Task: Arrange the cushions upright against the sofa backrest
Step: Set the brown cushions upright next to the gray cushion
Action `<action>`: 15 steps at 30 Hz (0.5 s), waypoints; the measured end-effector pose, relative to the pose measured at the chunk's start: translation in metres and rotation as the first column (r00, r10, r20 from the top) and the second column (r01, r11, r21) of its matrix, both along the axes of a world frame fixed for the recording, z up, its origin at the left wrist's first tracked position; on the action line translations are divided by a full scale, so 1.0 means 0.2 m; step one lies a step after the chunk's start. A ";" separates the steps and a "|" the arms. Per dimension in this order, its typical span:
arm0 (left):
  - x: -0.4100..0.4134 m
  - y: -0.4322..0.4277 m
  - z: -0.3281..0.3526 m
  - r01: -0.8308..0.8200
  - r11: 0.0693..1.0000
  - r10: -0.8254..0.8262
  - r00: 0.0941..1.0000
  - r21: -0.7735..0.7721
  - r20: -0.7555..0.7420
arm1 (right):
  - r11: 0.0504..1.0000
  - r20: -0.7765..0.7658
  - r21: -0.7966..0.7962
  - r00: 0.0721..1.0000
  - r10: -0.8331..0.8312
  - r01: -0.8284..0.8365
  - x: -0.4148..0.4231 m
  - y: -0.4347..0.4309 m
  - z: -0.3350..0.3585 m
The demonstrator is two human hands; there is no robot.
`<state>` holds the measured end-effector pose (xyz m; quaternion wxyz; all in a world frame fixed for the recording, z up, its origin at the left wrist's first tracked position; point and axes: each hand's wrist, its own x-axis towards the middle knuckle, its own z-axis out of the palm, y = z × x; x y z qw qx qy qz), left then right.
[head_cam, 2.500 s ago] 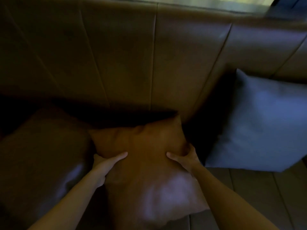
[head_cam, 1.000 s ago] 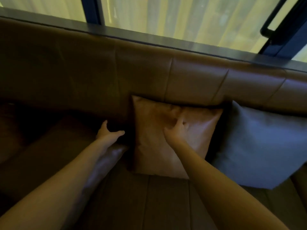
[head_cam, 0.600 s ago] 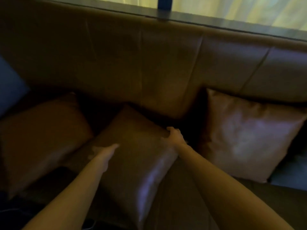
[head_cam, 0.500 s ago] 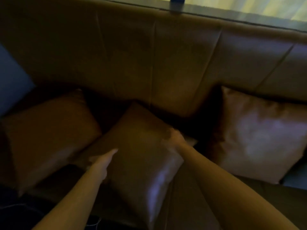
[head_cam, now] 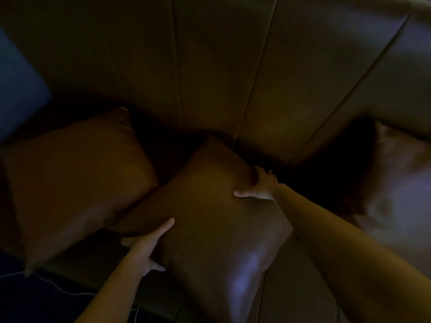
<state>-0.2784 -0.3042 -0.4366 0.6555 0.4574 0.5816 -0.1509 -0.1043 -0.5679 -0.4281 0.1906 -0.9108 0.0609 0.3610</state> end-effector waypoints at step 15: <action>-0.06 -0.10 0.05 -0.057 0.977 0.009 0.973 0.203 0.231 | 0.954 0.004 0.218 0.977 -0.212 0.206 -0.05 -0.12 0.07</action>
